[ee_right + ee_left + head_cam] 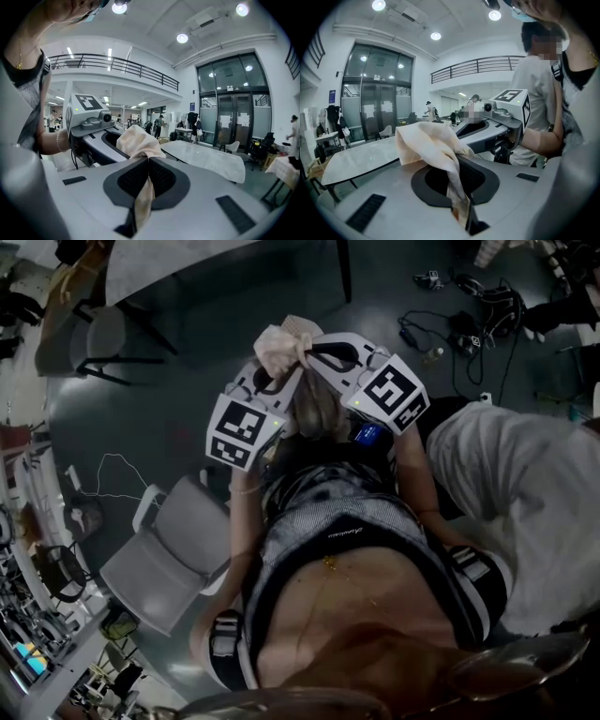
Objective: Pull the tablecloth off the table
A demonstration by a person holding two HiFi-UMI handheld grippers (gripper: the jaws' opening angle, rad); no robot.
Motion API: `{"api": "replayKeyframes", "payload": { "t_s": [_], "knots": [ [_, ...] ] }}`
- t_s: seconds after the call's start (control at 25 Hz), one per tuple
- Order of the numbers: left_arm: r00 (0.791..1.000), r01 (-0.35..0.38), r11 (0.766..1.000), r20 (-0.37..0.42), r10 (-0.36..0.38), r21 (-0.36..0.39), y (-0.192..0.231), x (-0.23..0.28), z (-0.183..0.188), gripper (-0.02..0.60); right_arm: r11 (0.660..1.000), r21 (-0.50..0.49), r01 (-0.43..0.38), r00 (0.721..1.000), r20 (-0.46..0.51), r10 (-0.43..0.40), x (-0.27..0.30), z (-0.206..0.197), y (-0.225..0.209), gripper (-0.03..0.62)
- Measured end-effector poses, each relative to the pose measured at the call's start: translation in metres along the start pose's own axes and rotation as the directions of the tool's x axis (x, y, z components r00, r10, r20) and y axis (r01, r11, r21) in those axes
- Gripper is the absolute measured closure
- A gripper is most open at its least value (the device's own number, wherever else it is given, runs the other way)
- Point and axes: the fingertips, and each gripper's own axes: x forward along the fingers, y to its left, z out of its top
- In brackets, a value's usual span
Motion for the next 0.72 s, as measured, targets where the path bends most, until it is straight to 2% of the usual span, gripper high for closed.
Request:
{"api": "replayKeyframes", "payload": {
  "t_s": [0.72],
  "knots": [
    [0.999, 0.032, 0.999, -0.006, -0.032, -0.002, -0.0051, 0.0076, -0.0051, 0.561, 1.000, 0.013, 0.020, 1.000, -0.017, -0.020, -0.0037, -0.0097, -0.0021, 0.531]
  ]
}}
